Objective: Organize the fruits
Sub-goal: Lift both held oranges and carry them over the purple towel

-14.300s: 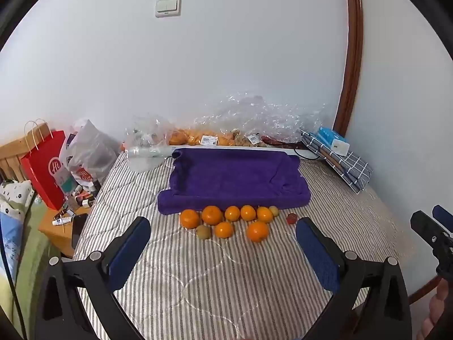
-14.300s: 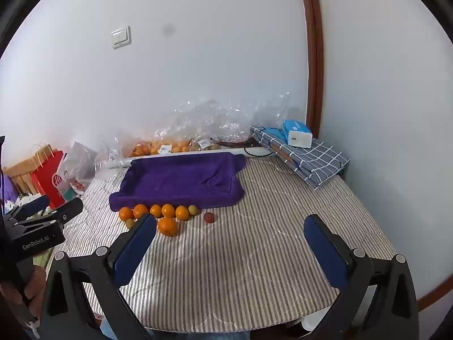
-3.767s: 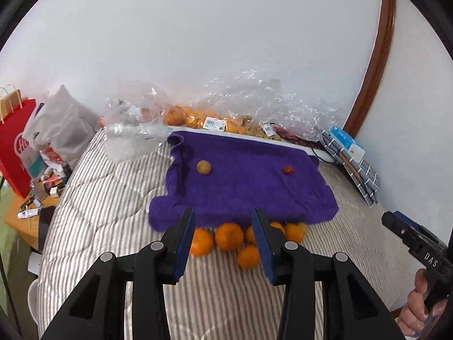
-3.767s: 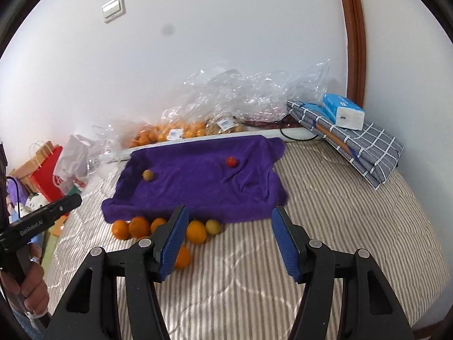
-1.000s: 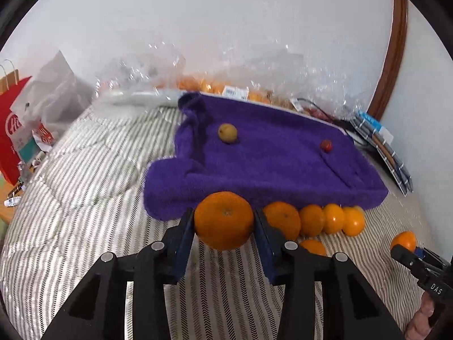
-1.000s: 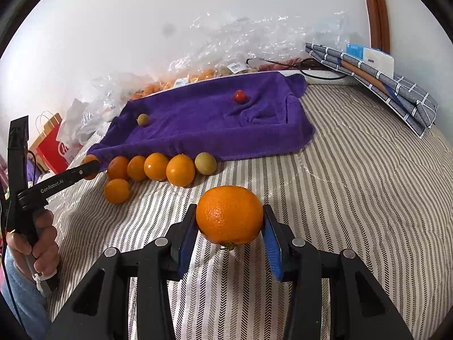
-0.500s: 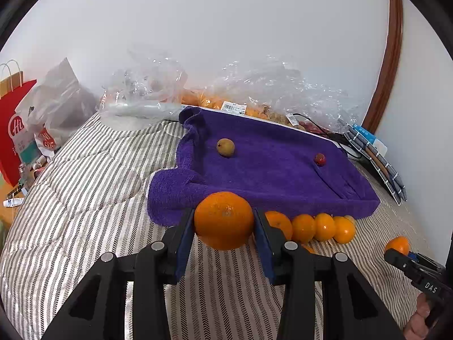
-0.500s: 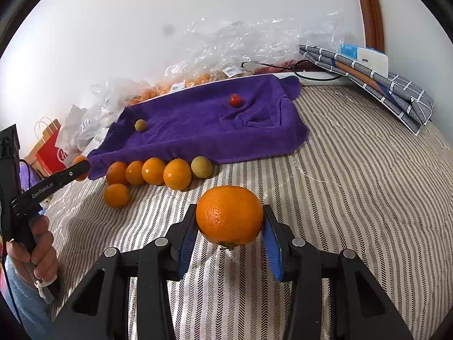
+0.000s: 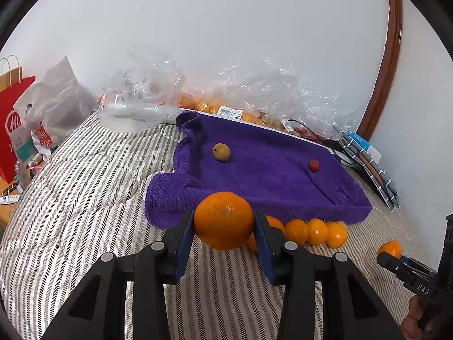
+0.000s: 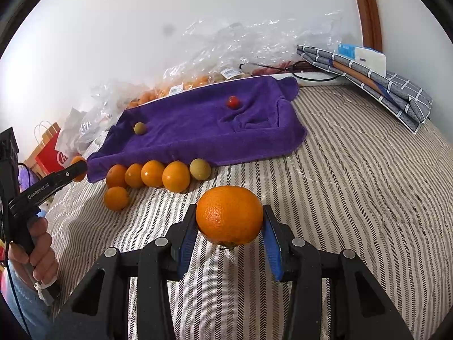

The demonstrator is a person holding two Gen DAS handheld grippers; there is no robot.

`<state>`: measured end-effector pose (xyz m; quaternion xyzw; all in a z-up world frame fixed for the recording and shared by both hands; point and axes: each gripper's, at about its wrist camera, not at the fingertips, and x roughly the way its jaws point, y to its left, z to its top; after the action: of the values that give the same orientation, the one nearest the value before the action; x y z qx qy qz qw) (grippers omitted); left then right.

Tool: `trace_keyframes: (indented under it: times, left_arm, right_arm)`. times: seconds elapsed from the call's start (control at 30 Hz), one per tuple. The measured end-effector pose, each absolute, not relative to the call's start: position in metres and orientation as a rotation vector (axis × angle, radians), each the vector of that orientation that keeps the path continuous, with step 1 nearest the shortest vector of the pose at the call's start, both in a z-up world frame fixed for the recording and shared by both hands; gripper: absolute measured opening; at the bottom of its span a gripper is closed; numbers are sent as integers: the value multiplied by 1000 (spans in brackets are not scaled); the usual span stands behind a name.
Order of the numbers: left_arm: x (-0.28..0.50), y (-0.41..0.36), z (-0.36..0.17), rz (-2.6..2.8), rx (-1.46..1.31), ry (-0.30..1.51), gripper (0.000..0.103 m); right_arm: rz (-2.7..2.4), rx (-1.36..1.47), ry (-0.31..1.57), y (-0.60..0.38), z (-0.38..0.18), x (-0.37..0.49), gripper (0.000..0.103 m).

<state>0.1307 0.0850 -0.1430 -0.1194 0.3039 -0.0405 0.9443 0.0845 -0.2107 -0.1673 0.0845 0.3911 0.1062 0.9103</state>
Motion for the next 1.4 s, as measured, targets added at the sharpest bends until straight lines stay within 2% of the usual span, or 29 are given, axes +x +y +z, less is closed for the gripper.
trace_keyframes:
  times: [0.5,0.73,0.93,1.17,1.4]
  left_arm:
    - [124,87,-137,-90,-259,592,39]
    - [106,93,-114,-111,-306,552,39]
    - [101,88,-83,-85,-224,549,39]
    - [132,89,-73,-78,-234,565,39]
    - [196,83,-77,-83,-252,614,39]
  right_arm:
    - [208,157,812,-206,-156,82,44]
    - [284,160,758,-196,-126,86,44]
    - [319,138,731,-181,-107,105,44]
    - [318,121,720,-169,-99,139,44]
    - [268,94,699,-177,-90,185,44]
